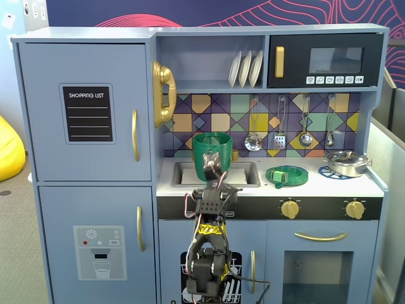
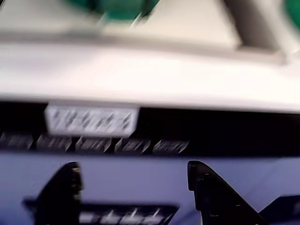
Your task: Take off the lid from the green recipient and place it on the counter
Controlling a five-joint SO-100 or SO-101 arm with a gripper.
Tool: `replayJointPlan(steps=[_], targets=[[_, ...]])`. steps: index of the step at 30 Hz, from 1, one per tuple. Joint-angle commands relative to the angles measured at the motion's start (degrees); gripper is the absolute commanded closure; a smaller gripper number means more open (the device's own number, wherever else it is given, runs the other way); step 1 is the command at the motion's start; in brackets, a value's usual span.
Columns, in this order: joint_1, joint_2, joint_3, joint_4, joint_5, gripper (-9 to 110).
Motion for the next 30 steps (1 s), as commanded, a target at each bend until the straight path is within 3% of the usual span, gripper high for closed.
replayJointPlan(steps=[1, 5, 17, 30], targets=[[-3.96, 2.64, 4.83, 2.37, 1.93, 93], [-5.36, 3.87, 12.30, 4.04, 6.33, 101], [-4.92, 11.60, 31.82, 6.68, 15.12, 101], [-5.45, 11.69, 31.90, 28.21, 21.27, 101]])
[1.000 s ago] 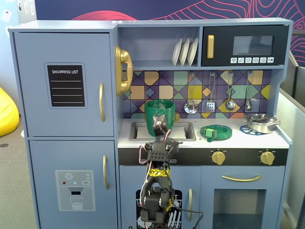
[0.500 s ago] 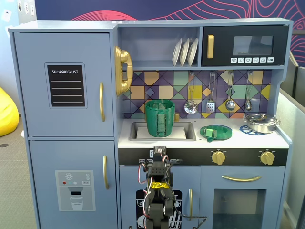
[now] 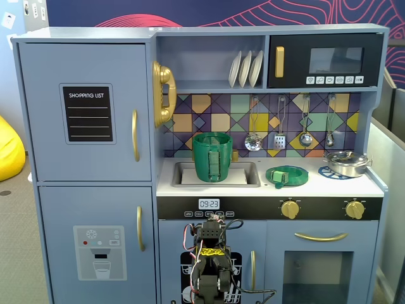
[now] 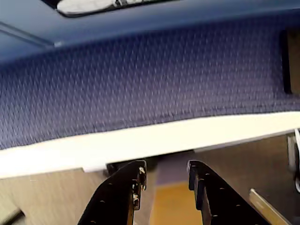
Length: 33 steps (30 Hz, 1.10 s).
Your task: Take off the lid from the green recipient and place it on the counter
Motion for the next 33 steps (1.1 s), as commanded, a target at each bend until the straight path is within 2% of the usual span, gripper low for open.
replayJointPlan(steps=[1, 4, 9, 33], targets=[[0.09, -0.09, -0.35, 6.50, 2.90, 101], [0.35, -0.09, -0.35, 9.93, -0.53, 101], [0.88, -0.09, -0.26, 12.83, -0.70, 101], [0.97, -0.09, -0.26, 12.92, -0.53, 101]])
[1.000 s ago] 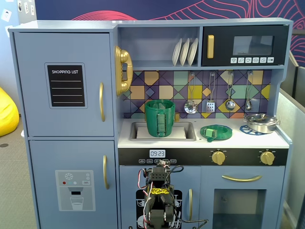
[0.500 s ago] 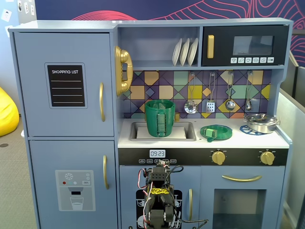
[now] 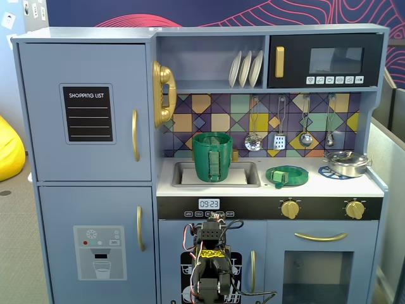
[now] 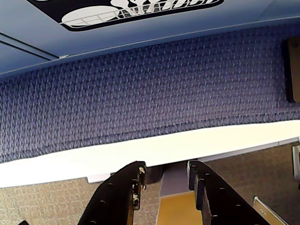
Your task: Take off the lid from the green recipient and place it on the counter
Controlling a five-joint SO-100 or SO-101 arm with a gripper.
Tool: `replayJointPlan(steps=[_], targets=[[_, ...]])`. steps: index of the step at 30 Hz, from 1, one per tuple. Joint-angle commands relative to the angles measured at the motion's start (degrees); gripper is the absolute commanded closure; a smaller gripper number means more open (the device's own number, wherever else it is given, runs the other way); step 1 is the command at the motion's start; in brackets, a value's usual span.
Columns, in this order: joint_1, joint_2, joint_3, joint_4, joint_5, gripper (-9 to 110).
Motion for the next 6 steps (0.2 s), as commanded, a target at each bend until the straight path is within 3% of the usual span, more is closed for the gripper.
replayJointPlan(steps=[1, 6], targets=[[0.88, -0.35, -0.26, 10.72, -0.18, 101], [0.88, -0.35, -0.26, 10.72, -0.18, 101]])
